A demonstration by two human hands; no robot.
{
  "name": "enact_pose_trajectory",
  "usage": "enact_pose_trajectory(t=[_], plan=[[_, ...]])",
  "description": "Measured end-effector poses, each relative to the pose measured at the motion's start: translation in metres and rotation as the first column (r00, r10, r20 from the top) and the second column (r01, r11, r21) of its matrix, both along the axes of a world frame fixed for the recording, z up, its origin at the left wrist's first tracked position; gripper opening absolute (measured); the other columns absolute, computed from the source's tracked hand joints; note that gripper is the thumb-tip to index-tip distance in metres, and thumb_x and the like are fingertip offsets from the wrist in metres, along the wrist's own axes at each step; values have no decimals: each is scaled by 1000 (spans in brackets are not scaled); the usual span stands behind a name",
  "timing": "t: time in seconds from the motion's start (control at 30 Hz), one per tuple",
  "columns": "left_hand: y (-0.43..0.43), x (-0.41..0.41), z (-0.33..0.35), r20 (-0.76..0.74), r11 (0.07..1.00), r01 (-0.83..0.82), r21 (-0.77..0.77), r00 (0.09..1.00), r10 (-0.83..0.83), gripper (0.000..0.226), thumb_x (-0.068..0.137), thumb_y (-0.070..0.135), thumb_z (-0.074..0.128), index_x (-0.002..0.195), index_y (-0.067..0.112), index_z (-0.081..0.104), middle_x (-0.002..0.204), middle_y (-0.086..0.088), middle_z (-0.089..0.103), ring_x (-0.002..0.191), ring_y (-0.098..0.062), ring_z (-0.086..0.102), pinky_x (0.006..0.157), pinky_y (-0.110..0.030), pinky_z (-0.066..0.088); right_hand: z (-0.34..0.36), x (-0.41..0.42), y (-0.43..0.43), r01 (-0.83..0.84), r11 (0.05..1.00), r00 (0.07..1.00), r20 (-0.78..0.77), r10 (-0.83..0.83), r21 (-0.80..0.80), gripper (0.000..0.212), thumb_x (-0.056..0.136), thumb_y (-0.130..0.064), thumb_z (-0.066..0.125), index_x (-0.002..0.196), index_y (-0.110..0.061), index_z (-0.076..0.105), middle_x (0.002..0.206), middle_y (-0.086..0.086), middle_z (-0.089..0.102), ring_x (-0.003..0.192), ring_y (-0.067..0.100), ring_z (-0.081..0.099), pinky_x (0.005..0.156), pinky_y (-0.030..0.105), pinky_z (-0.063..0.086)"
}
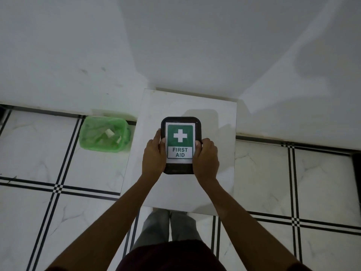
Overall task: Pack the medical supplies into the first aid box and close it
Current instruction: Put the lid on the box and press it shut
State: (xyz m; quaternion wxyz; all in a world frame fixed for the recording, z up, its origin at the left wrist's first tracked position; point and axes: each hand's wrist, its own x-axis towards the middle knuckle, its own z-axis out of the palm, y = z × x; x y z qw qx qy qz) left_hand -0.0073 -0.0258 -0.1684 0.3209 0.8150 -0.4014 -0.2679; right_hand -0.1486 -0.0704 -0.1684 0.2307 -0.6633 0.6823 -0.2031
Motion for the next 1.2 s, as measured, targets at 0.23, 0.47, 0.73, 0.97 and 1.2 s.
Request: enact_pose_trajectory(t=[0.23, 0.47, 0.73, 0.97, 1.2], plan=[[1, -24, -3, 70, 977, -160, 143, 986, 151, 48, 99, 46, 17, 144, 32, 25, 109, -4, 66, 89, -22, 65, 71, -36, 53, -7, 11, 3, 70, 997, 994, 79, -70, 13, 45, 95, -44, 23, 105, -8, 48, 91, 9, 64, 75, 21, 64, 59, 31, 58], [-3, -24, -8, 69, 978, -152, 143, 987, 143, 49, 99, 43, 17, 145, 28, 24, 97, -5, 69, 80, -23, 66, 73, -41, 57, -17, 6, -3, -2, 993, 998, 68, -7, 122, 37, 97, -42, 21, 98, -10, 41, 90, 6, 68, 64, 13, 59, 47, 15, 42], [-5, -19, -3, -37, 979, -167, 117, 984, 172, 49, 97, 51, 19, 116, 17, 48, 91, -4, 66, 79, -21, 65, 65, -33, 51, -17, -2, -14, -92, 981, 996, 30, 88, 172, 26, 100, -38, 28, 94, -16, 40, 88, 3, 64, 70, 16, 62, 57, 29, 55], [-46, -11, 7, -170, 922, -384, 37, 907, 385, 42, 96, 50, 36, 89, 12, 51, 83, -2, 61, 71, -14, 56, 55, -22, 40, -9, 20, -44, 129, 977, 927, 329, -180, 170, 28, 100, -28, 40, 95, -6, 55, 88, 6, 58, 79, 16, 57, 62, 12, 42], [-47, -8, -3, -293, 871, -492, 6, 832, 472, 45, 91, 46, 51, 69, 9, 41, 59, 3, 47, 53, -8, 43, 47, -9, 38, -15, 20, -44, 235, 949, 880, 370, -299, 209, 32, 97, -29, 50, 73, -7, 46, 63, -4, 52, 57, 2, 52, 48, 9, 38]])
